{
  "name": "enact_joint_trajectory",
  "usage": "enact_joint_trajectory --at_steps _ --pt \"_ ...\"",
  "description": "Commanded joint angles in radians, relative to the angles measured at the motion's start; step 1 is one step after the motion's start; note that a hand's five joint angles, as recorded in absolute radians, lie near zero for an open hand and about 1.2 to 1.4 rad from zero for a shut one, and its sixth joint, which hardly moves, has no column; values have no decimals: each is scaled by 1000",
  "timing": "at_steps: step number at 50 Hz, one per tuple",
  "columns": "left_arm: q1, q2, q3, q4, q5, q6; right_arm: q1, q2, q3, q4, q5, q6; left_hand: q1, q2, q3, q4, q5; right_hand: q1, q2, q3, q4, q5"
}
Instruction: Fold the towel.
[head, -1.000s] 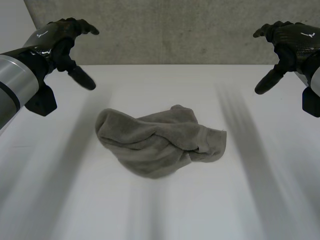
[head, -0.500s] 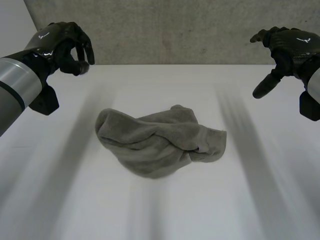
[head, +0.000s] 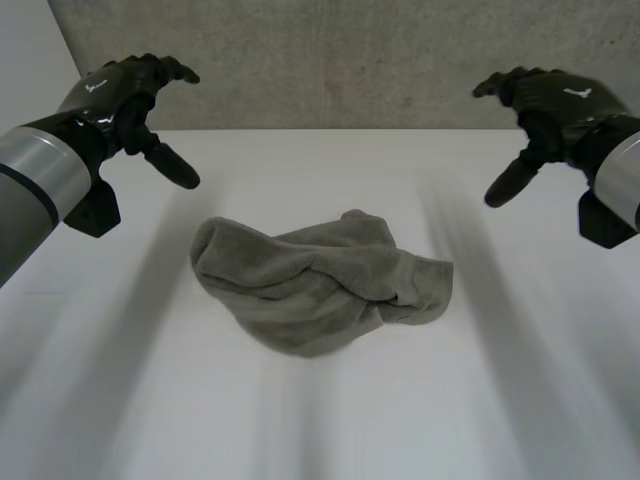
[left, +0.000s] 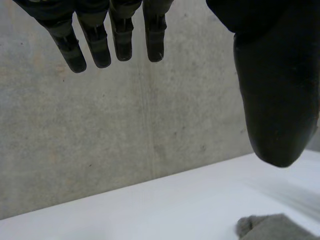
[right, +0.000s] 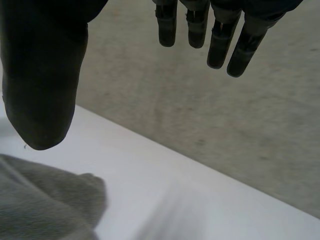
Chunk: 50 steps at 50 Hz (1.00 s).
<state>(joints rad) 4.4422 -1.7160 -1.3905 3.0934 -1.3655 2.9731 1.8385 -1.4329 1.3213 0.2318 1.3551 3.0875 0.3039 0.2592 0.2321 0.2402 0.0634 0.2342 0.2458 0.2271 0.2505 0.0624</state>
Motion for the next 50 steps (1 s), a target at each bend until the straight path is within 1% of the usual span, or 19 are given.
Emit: enact_joint_trajectory --at_steps 1,3,7,8,9,13,16,18,21,25,26,27,29,30,32,35,39,49,50 --pt "20 -145 28 53 3 153 2 135 -20 -14 -160 13 -114 -69 -58 -66 -48 -60 -71 -53 -76 -62" --pt "20 -249 63 57 6 246 4 190 -36 -26 -169 25 -111 -66 -58 -66 -45 -60 -71 -53 -76 -62" --pt "20 -343 97 57 31 319 25 368 -111 -72 -174 57 -111 -66 -58 -66 -45 -60 -71 -53 -76 -62" --pt "22 -388 116 60 57 345 25 368 -111 -72 -174 57 -111 -66 -58 -66 -45 -60 -71 -53 -76 -62" --pt "22 -389 116 60 57 345 33 421 -132 -87 -172 62 -111 -66 -58 -66 -45 -60 -71 -53 -76 -62" --pt "23 -500 178 65 153 377 62 558 -188 -155 -165 109 -111 -66 -58 -66 -45 -41 -52 -53 -76 -43" --pt "23 -571 226 70 206 377 64 597 -203 -181 -162 142 -105 -60 -58 -66 -39 -14 -26 -53 -76 -17" --pt "23 -602 249 70 222 379 67 667 -231 -219 -166 201 -99 -55 -58 -66 -33 44 33 -53 -76 42" --pt "23 -648 278 61 238 382 70 701 -243 -226 -168 217 -88 -43 -58 -66 -22 65 53 -53 -76 62" --pt "23 -660 281 59 240 383 84 784 -289 -227 -165 229 -17 28 -58 -66 49 223 211 -53 -76 220" --pt "23 -660 278 59 238 383 84 784 -289 -227 -165 229 152 196 -58 -66 218 224 212 -53 -76 221" --pt "23 -660 278 59 238 383 84 793 -294 -227 -165 231 153 198 -58 -66 219 311 299 -53 -76 308" --pt "23 -649 265 60 226 382 85 798 -297 -227 -166 231 556 601 -58 -66 622 411 399 -53 -76 408" --pt "23 -649 265 60 226 382 85 799 -297 -227 -166 232 558 603 -58 -66 624 458 446 -53 -76 455" --pt "23 -630 252 60 226 380 85 801 -297 -227 -169 231 760 805 -58 -66 826 493 482 -53 -76 491" --pt "23 -600 229 62 226 380 85 802 -289 -221 -181 231 799 844 -58 -66 865 569 558 -53 -76 567" --pt "23 -564 199 65 226 379 87 772 -263 -221 -194 229 799 844 -58 -66 865 942 930 -53 -76 939" --pt "22 -430 84 65 227 383 81 557 -122 -221 -200 203 802 847 -58 -66 868 981 969 -53 -76 978" --pt "22 -415 65 67 229 383 76 533 -99 -221 -200 186 825 870 -58 -66 891 1083 1071 -53 -76 1080"
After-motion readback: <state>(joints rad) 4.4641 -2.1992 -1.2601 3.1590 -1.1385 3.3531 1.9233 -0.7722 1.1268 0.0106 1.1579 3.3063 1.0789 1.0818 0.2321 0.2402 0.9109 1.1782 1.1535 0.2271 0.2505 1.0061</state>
